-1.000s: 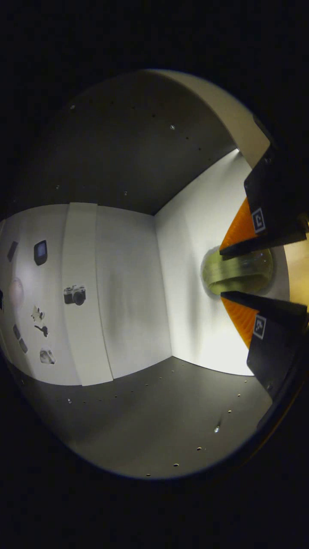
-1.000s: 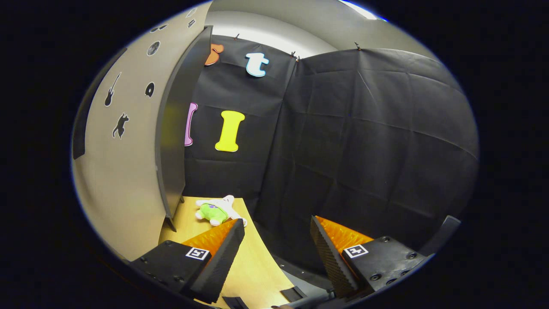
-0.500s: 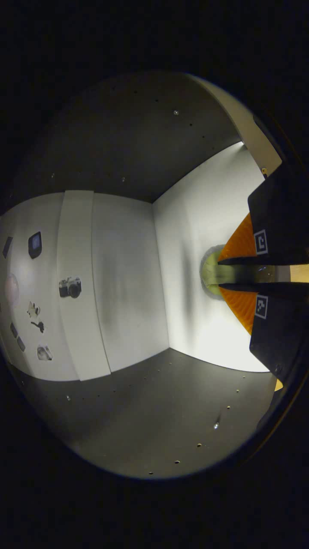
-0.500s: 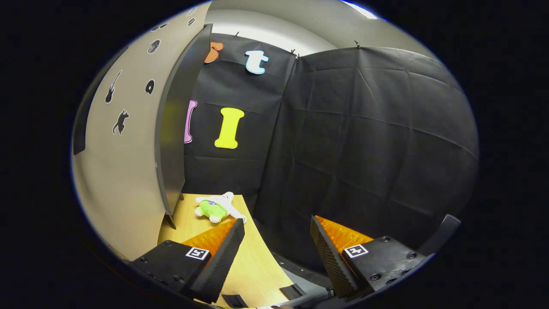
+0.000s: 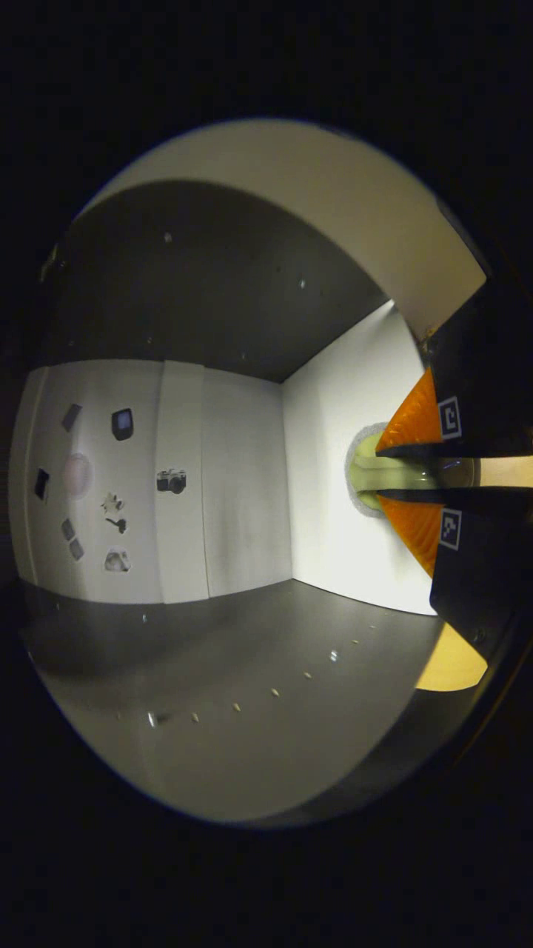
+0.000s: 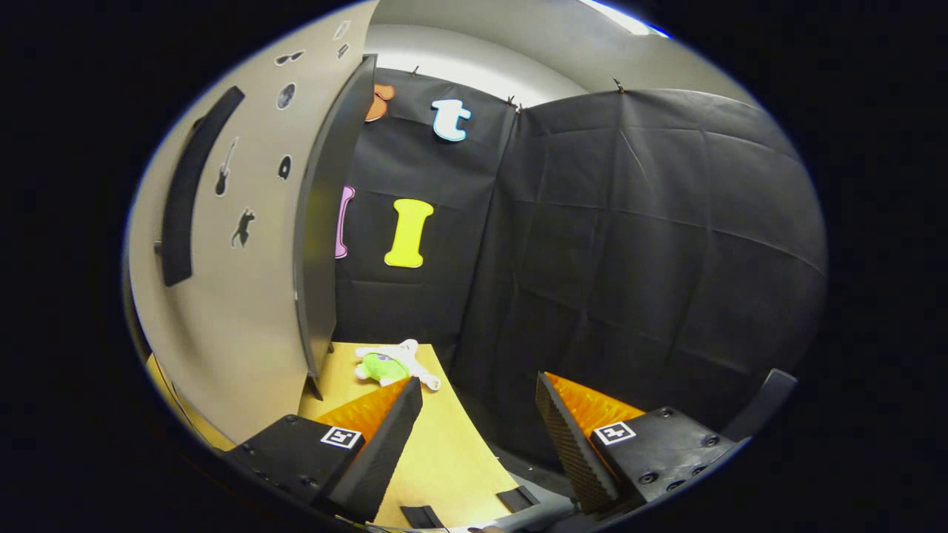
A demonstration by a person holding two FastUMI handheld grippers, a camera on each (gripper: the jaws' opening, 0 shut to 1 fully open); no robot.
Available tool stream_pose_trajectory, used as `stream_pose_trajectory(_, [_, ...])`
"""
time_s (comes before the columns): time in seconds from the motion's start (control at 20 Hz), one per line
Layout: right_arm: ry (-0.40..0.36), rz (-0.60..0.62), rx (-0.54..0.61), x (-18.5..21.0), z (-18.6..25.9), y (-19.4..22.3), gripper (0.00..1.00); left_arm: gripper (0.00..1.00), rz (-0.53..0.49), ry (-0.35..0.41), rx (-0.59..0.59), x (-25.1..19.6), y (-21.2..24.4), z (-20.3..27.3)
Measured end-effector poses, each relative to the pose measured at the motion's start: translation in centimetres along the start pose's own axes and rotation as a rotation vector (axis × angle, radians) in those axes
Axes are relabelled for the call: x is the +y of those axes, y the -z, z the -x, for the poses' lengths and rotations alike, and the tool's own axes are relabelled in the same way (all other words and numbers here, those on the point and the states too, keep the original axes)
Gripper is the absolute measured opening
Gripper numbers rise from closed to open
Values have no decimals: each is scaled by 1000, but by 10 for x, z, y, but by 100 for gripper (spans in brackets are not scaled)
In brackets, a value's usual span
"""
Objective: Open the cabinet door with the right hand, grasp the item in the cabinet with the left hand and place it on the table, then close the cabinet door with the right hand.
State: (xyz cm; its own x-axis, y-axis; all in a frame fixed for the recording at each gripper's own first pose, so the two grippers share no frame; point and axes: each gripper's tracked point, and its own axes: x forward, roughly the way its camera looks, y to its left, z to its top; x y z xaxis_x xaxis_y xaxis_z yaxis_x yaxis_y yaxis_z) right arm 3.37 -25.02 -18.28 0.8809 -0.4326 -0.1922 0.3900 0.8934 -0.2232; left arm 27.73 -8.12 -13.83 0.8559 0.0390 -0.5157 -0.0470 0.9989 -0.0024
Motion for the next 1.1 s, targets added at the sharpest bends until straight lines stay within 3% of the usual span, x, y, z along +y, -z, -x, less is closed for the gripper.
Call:
stream_pose_trajectory(0.2, [-21,18,-5,21,30,-7,94,19,43,26,4,8,59,78])
stream_pose_trajectory(0.25, [-21,24,-20,24,39,-11,98,19,59,37,7,8,75,94])
stream_pose_trajectory(0.5, [-17,-1,-36,33,87,-19,98,19,89,92,53,-2,155,139])
stream_pose_trajectory(0.85, [-40,-22,-131,37,164,-52,97,20,92,144,113,-21,273,139])
stream_pose_trajectory(1.0, [-73,-12,-147,45,170,-59,97,20,38,127,124,-30,314,123])
stream_pose_trajectory(1.1, [-104,-21,-145,51,165,-59,97,20,55,129,134,-40,336,113])
